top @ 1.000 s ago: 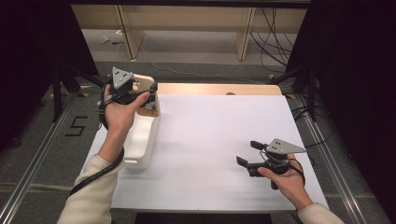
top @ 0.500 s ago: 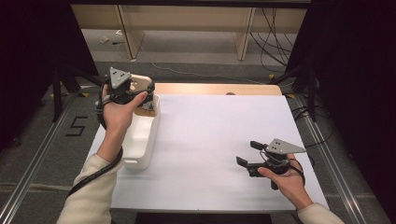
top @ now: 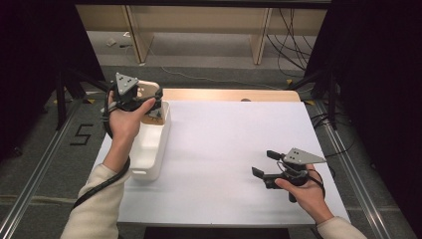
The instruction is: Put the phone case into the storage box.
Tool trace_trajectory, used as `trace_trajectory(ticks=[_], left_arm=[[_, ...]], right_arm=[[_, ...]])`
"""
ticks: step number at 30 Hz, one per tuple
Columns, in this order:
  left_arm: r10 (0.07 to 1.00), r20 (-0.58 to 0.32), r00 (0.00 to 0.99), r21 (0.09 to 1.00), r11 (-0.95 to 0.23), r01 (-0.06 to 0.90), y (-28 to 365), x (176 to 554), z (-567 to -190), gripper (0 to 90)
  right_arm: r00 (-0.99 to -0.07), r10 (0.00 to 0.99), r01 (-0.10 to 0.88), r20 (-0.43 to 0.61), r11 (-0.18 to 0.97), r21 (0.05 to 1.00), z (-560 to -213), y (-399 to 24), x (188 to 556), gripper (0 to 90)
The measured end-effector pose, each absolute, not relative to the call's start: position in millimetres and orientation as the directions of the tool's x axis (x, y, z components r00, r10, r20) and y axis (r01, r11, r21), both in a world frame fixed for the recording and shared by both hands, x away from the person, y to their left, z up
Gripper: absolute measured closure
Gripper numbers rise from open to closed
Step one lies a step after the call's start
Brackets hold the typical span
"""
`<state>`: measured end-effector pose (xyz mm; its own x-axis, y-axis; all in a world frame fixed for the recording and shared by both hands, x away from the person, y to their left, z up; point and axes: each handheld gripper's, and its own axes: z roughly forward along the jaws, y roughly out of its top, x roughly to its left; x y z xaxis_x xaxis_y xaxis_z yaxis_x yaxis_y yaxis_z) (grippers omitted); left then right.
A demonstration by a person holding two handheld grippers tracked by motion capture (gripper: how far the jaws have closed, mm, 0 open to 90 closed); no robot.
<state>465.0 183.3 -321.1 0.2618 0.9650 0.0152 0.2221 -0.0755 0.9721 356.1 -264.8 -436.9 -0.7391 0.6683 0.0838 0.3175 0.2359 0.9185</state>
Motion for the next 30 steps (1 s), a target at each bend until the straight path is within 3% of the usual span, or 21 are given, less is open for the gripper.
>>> trace_trajectory(ticks=[30], left_arm=[[0.967,0.017,0.255,0.969,-0.079,0.236,187.5,470.3,-329.3,10.5]], right_arm=[[-0.740,0.667,0.318,0.086,0.234,0.919,-436.9,-264.8,356.3,15.6]])
